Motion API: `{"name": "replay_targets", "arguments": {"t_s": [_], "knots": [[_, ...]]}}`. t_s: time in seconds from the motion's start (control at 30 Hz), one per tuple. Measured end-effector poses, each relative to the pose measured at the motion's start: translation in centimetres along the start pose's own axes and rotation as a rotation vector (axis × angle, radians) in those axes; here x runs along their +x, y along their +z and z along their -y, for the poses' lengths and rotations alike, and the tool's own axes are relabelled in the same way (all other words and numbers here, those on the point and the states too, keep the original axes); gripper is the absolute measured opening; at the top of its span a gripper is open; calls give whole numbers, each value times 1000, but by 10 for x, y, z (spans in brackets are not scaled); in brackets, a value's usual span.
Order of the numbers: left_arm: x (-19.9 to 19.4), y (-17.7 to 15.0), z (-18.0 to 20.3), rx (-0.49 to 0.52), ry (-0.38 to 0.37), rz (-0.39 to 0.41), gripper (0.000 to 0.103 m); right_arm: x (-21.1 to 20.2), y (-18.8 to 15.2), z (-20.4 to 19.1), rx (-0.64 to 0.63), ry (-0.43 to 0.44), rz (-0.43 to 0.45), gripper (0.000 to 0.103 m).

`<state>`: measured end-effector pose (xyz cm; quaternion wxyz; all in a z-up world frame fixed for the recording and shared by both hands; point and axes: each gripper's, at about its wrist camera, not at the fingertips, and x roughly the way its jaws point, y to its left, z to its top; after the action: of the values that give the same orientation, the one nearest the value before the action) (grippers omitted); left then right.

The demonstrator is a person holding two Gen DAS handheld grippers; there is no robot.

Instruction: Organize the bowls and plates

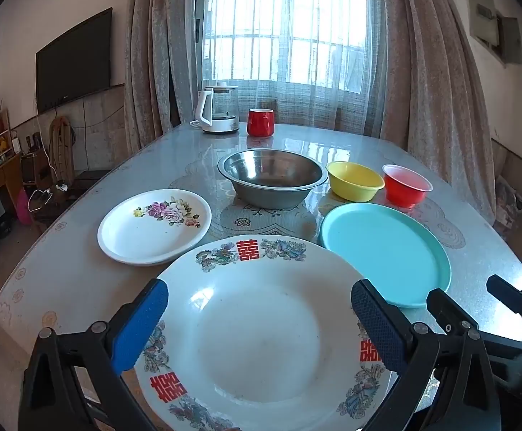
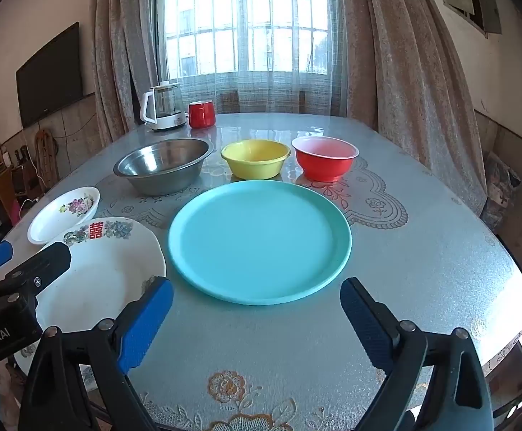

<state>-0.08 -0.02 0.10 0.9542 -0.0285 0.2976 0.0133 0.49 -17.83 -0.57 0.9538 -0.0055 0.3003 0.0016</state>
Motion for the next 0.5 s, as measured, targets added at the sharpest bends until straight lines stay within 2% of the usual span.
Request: {"name": "replay_targets", "arguments": {"t_s": [0.07,0.1,0.17,0.33,0.5], "knots": [[-1,0,0,6,12,11,102,-2,3,9,15,-9,37,96],[-2,0,0,9,15,16,102,-7,2,1,-39,-31,76,96],[8,-2,7,15,36,-19,102,-4,4,1,-43,-31,59,96],[-4,-3,11,40,7,30,102,-14,-4,19,15,-35,73,96],[-11,1,17,62,-7,24,102,-14,-2,30,63,-29,67,96]]}}
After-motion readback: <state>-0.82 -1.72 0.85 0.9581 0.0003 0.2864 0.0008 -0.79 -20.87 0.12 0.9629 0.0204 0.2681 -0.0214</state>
